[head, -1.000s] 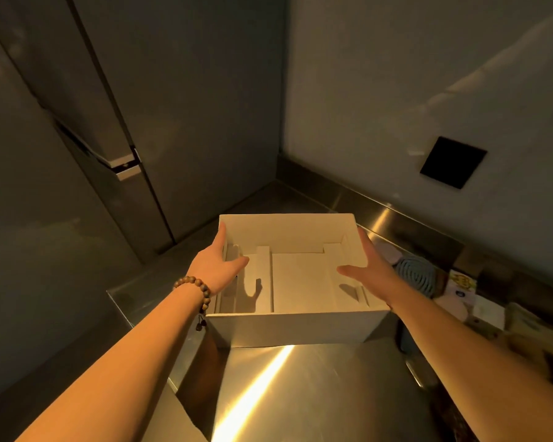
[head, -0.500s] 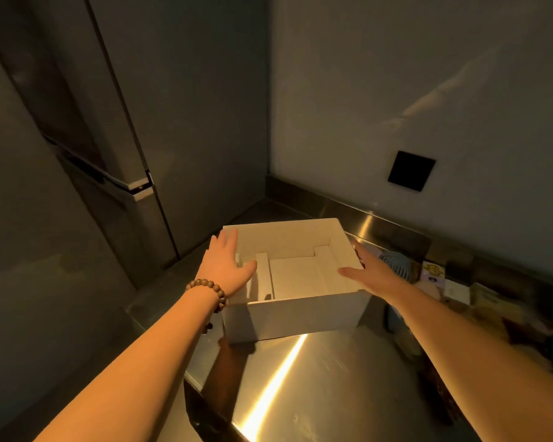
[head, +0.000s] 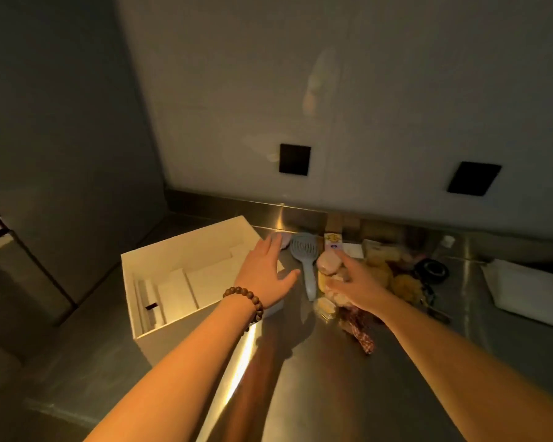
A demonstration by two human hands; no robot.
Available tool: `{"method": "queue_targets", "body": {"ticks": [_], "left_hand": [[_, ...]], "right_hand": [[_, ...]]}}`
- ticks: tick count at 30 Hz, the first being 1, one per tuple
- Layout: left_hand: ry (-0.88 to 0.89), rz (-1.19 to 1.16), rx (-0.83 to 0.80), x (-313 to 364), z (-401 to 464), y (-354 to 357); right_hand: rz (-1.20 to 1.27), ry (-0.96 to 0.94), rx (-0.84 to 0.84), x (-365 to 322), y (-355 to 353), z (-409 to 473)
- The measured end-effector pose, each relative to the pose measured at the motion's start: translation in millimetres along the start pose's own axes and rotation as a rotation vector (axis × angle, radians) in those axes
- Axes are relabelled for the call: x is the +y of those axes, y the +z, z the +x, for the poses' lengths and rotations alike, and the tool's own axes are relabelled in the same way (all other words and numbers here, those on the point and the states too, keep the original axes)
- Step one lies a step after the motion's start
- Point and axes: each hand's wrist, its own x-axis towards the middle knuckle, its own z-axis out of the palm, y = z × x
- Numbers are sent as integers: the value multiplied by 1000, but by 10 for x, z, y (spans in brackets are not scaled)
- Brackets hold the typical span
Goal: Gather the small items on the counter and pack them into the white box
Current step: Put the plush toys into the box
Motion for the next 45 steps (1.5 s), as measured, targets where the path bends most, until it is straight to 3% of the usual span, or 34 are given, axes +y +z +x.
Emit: {"method": "queue_targets", "body": {"ticks": [7,13,16,18,25,36,41,45], "left_hand": [[77,-10,-197,474,239,601],[34,2,-352,696,559,1218],[28,-6,-414,805,683,1566],[57,-19,-409,895,770,1779],[162,138,-448,1100,1051,2318],[212,-3,-199,1278,1308,1959],[283,16,-47,1332,1476,1307],[223,50,12,1139,1437,756]], "right_hand": [[-55,60,134,661,-687,-317],[-240,-235,329,1046,-952,-193],[-464,-41,207,1408,-1035,54],[-585,-11,127,1638,-1035,149],[-431,-35,242,1979,-1037,193],[-314,-82,348,1602,-1539,107],[-287,-259,408,1016,-1765,199],[-259,-399,366,507,-1685,360]]}}
